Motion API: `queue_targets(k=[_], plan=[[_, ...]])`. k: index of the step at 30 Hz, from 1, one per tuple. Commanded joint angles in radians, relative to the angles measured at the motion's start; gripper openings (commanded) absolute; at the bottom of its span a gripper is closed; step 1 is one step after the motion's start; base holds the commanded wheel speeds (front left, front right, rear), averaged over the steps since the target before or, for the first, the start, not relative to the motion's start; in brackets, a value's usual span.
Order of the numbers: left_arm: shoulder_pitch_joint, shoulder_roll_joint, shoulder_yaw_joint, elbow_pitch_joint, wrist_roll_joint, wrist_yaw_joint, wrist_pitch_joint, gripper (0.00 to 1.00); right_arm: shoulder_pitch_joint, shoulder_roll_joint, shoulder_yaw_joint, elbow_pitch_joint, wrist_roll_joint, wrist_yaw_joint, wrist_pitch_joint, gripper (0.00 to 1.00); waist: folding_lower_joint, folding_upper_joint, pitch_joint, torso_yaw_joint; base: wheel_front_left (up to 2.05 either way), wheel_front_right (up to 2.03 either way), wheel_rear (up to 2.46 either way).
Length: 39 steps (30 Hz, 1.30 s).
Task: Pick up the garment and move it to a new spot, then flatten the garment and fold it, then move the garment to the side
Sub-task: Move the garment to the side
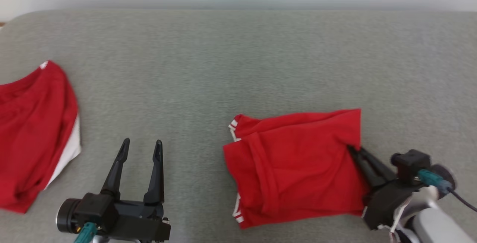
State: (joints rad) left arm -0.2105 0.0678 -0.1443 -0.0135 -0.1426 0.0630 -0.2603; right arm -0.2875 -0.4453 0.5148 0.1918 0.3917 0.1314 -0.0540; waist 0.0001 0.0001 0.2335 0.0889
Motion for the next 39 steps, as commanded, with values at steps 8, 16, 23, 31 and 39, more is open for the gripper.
queue_targets(k=[8, 16, 23, 31, 39], plan=[[-0.030, 0.021, 0.021, -0.030, 0.022, -0.006, -0.003, 1.00, 0.065, -0.121, -0.077, -0.210, -0.083, -0.001, 0.043, 0.00, -0.0001, -0.0001, 0.057, -0.202, 0.00, 0.00, 0.00], [-0.075, 0.038, -0.003, -0.058, 0.051, -0.016, -0.003, 1.00, 0.077, -0.153, -0.123, -0.280, -0.108, -0.001, 0.045, 0.00, -0.0001, -0.0001, 0.112, -0.343, 0.00, 0.00, 0.00], [-0.129, 0.059, -0.023, -0.089, 0.072, -0.025, 0.019, 1.00, -0.015, -0.142, -0.130, -0.208, -0.106, -0.001, -0.027, 0.00, -0.0001, -0.0001, 0.169, -0.417, 0.00, 0.00, 0.00], [-0.195, 0.076, -0.051, -0.135, 0.100, -0.040, 0.055, 1.00, -0.225, -0.133, -0.126, 0.020, -0.031, -0.001, -0.125, 0.00, -0.0001, -0.0001, 0.249, -0.436, 0.00, 0.00, 0.00], [-0.259, 0.072, -0.095, -0.168, 0.118, -0.053, 0.083, 1.00, -0.431, -0.166, -0.143, 0.345, 0.041, -0.001, -0.192, 0.00, -0.0001, -0.0001, 0.319, -0.396, 0.00, 0.00, 0.00]])
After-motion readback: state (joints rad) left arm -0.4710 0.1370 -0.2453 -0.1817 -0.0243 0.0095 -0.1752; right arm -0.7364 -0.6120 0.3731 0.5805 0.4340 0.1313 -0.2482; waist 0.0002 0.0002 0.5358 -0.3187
